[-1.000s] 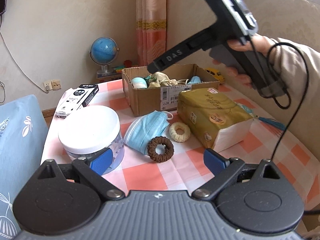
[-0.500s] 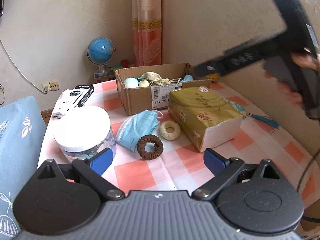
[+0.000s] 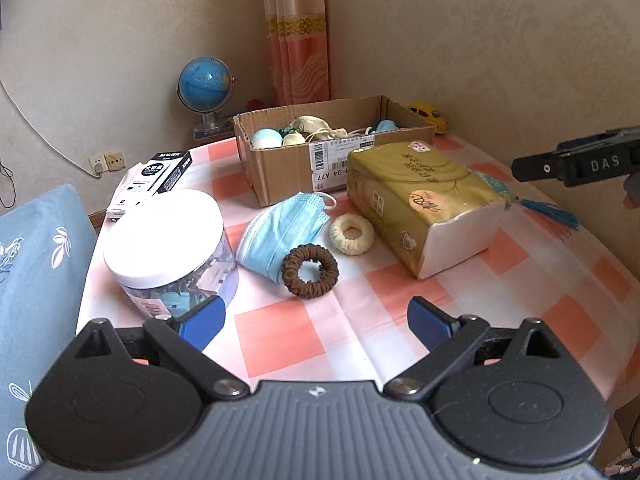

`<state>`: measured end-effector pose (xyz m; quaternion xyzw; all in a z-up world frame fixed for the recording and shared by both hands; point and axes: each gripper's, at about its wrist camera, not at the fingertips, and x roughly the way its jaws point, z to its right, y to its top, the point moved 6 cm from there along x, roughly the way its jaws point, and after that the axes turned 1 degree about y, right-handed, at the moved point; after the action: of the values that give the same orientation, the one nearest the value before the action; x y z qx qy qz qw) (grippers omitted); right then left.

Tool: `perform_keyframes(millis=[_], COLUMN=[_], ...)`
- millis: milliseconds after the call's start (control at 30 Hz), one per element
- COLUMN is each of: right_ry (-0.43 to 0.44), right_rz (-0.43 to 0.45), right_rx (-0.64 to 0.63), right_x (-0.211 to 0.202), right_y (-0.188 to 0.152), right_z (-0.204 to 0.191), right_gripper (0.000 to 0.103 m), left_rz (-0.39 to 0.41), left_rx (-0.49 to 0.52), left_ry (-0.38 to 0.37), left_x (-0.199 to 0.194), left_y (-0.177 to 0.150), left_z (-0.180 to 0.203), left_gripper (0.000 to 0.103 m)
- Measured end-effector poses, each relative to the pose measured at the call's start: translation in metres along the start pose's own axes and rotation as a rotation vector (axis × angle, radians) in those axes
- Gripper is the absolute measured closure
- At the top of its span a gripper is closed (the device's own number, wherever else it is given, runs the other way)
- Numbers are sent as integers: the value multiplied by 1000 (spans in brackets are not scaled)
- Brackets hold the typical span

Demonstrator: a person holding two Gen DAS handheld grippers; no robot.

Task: Organize soft objects
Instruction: 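Move the right tool down to the blue floral drawstring pouch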

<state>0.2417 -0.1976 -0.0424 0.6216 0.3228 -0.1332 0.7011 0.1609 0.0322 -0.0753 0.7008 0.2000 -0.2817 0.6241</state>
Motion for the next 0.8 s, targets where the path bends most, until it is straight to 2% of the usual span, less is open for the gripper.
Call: perform_keyframes(millis=[233,433,500,533,567,800], right_ry=[-28,-41,-49,-45,-37,20], right_rz=[-43,-77,-85,-90,-101,-128], right_rx=[79,61,59,59,60,76], right_x=[33,72,83,88,92,111], right_y=[-1,9,15,18,20,24], right_z=[23,31,35,37,39,37], right_gripper=[0,2,8,18,21,36], left_rz=[-25,-44,-50,-53,-57,-78], left_rx=[2,7,5,4,3,6], left_ry=[-10,-6,-5,-5,-6,-18], left_x=[11,19,21,22,23,32], left_y=[0,1,1,1,0,1], left_z=[4,6,6,6,6,12], left_gripper=[4,4,4,4,4,4])
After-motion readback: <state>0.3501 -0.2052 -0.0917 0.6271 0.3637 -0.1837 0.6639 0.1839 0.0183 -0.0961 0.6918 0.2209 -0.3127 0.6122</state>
